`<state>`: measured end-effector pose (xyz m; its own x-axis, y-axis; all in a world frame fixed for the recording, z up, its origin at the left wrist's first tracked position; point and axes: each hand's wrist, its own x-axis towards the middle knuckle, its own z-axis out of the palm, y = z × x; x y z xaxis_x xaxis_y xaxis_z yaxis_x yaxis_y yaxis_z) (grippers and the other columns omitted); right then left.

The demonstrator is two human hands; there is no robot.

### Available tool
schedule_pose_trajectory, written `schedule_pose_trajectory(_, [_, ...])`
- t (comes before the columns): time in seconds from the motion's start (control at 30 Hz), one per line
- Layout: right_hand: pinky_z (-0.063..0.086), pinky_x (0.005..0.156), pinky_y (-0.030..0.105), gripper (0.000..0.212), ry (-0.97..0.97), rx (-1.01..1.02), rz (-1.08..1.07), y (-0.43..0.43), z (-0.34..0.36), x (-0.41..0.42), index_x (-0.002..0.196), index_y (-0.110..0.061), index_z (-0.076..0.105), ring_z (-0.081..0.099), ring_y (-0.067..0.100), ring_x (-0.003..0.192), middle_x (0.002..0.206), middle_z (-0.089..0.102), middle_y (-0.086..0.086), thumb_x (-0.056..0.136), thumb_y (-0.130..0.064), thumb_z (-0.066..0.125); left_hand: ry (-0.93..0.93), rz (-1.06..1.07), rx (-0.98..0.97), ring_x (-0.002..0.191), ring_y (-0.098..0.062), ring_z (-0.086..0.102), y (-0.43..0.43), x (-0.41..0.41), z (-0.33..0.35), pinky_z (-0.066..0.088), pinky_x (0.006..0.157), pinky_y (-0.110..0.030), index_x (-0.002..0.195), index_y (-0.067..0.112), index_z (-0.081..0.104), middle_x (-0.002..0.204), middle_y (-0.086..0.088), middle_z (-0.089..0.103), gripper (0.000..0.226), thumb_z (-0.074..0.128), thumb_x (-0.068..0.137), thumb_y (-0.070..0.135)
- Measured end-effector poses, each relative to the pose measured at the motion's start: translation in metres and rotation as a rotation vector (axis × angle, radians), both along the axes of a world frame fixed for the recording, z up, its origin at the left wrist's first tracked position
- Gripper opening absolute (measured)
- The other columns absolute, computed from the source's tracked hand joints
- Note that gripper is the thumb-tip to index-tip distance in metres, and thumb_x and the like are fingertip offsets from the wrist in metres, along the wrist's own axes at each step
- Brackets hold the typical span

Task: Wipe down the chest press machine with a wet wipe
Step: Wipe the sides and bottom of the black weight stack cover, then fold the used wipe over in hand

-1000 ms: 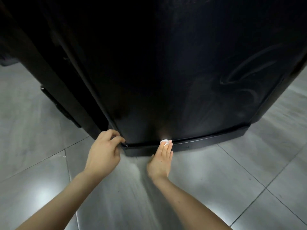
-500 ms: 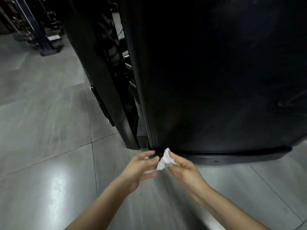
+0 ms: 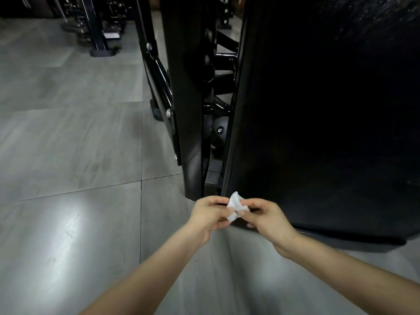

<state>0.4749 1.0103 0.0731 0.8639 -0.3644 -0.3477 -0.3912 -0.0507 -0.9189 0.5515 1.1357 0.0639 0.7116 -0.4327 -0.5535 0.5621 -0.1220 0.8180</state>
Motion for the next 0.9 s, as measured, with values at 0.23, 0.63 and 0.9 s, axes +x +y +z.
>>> schedule_pose_trajectory(0.23, [0.054, 0.078, 0.027, 0.021, -0.020, -0.009, -0.005, 0.032, -0.010, 0.029, 0.110, -0.012, 0.067, 0.064, 0.011, 0.086, 0.096, 0.070, 0.002, 0.090, -0.011, 0.062, 0.053, 0.044, -0.100, 0.090, -0.025, 0.069, 0.028, 0.032, -0.014, 0.057, 0.078, -0.031, 0.110, 0.000, 0.063, 0.098, -0.018, 0.071, 0.038, 0.058, 0.076, -0.015])
schedule_pose_trajectory(0.63, [0.056, 0.071, 0.024, 0.015, -0.102, 0.088, -0.136, -0.033, 0.031, -0.023, 0.097, -0.002, 0.071, 0.069, 0.022, 0.087, 0.097, 0.071, 0.015, 0.084, 0.003, 0.066, 0.326, -0.227, -0.157, 0.095, -0.029, 0.068, -0.035, -0.002, 0.042, 0.058, 0.077, -0.035, 0.103, 0.003, 0.068, 0.100, -0.018, 0.071, 0.024, 0.067, 0.082, 0.014])
schedule_pose_trajectory(0.9, [0.053, 0.072, 0.028, 0.026, -0.068, 0.295, -0.403, -0.128, 0.119, -0.141, 0.098, -0.005, 0.063, 0.066, 0.023, 0.079, 0.088, 0.068, 0.011, 0.076, 0.008, 0.069, 0.385, -0.480, 0.020, 0.070, -0.021, 0.068, -0.166, -0.085, 0.119, 0.058, 0.062, -0.025, 0.090, 0.002, 0.066, 0.079, -0.014, 0.071, 0.014, 0.058, 0.083, -0.008])
